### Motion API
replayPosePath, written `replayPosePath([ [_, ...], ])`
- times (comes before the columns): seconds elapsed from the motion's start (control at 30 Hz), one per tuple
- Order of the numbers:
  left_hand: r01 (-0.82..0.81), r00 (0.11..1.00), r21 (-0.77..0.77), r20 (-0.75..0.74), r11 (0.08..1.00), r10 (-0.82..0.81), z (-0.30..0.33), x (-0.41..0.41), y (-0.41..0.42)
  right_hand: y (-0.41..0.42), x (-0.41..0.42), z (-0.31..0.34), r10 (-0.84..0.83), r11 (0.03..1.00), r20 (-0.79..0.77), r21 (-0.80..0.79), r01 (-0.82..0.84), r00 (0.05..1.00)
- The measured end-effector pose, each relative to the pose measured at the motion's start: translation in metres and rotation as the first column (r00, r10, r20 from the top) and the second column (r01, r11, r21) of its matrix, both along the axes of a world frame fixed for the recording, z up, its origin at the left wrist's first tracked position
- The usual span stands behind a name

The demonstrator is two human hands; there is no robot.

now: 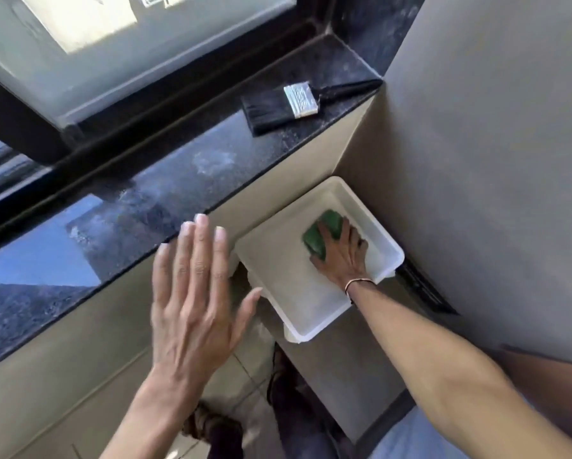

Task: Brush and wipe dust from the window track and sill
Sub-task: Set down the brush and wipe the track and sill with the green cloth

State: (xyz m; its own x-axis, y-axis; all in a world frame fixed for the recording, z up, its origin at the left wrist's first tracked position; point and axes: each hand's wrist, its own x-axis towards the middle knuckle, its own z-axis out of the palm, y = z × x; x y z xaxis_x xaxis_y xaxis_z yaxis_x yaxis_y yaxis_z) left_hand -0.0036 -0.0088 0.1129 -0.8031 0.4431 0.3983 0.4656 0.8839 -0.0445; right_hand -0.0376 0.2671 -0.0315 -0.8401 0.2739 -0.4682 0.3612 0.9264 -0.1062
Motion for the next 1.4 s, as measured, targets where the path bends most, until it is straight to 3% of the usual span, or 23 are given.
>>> replayPosePath([
  [0.1, 0.09, 0.99, 0.033, 0.107, 0.995, -0.093, -0.043, 0.022, 0.023, -0.002, 0.003, -0.007, 0.034, 0.999, -0.121, 0.023, -0.031, 0.992],
  [0.2, 0.069, 0.968, 0.016, 0.243, 0.997, -0.071, -0.094, 0.033, 0.04, -0.005, 0.009, -0.013, 0.029, 0.998, -0.227, -0.054, -0.042, 0.973],
  [0.3, 0.056, 0.928, -0.017, 0.369, 0.998, -0.045, -0.137, 0.038, 0.048, -0.01, 0.018, -0.014, -0.076, 0.98, -0.349, -0.198, 0.006, 0.934],
  [0.4, 0.037, 0.898, -0.01, 0.438, 0.999, -0.029, -0.153, 0.042, 0.053, -0.014, 0.031, -0.001, -0.306, 0.914, -0.46, -0.388, 0.122, 0.833],
  [0.53, 0.019, 0.918, 0.031, 0.397, 0.999, -0.029, -0.112, 0.041, 0.043, -0.029, 0.047, 0.044, -0.517, 0.788, -0.509, -0.596, 0.151, 0.688],
  [0.7, -0.005, 0.989, 0.148, 0.149, 0.989, -0.017, -0.009, 0.035, -0.013, -0.072, 0.047, 0.135, -0.576, 0.695, -0.538, -0.719, 0.023, 0.615],
  [0.83, -0.134, 0.991, 0.132, -0.006, 0.982, 0.136, 0.057, 0.027, -0.113, -0.133, 0.029, 0.214, -0.489, 0.705, -0.626, -0.694, -0.147, 0.608],
  [0.97, -0.382, 0.924, 0.067, 0.006, 0.922, 0.382, 0.084, 0.019, -0.231, -0.222, -0.004, 0.264, -0.302, 0.703, -0.733, -0.603, -0.377, 0.609],
  [1.1, -0.504, 0.862, 0.013, 0.063, 0.864, 0.502, 0.08, 0.014, -0.312, -0.319, -0.052, 0.285, -0.003, 0.615, -0.699, -0.565, -0.55, 0.715],
  [1.17, -0.507, 0.859, 0.005, 0.092, 0.862, 0.504, 0.073, 0.012, -0.328, -0.356, -0.075, 0.281, 0.193, 0.68, -0.694, -0.415, -0.604, 0.694],
  [1.27, -0.496, 0.863, 0.031, 0.132, 0.868, 0.488, 0.064, 0.009, -0.334, -0.382, -0.103, 0.269, 0.431, 0.826, -0.618, -0.023, -0.563, 0.658],
  [1.33, -0.499, 0.86, 0.064, 0.154, 0.864, 0.486, 0.06, 0.007, -0.336, -0.382, -0.114, 0.259, 0.443, 0.864, -0.544, 0.048, -0.501, 0.712],
  [1.4, -0.501, 0.86, 0.094, 0.167, 0.86, 0.482, 0.057, 0.006, -0.337, -0.385, -0.113, 0.252, 0.342, 0.906, -0.554, -0.021, -0.424, 0.759],
])
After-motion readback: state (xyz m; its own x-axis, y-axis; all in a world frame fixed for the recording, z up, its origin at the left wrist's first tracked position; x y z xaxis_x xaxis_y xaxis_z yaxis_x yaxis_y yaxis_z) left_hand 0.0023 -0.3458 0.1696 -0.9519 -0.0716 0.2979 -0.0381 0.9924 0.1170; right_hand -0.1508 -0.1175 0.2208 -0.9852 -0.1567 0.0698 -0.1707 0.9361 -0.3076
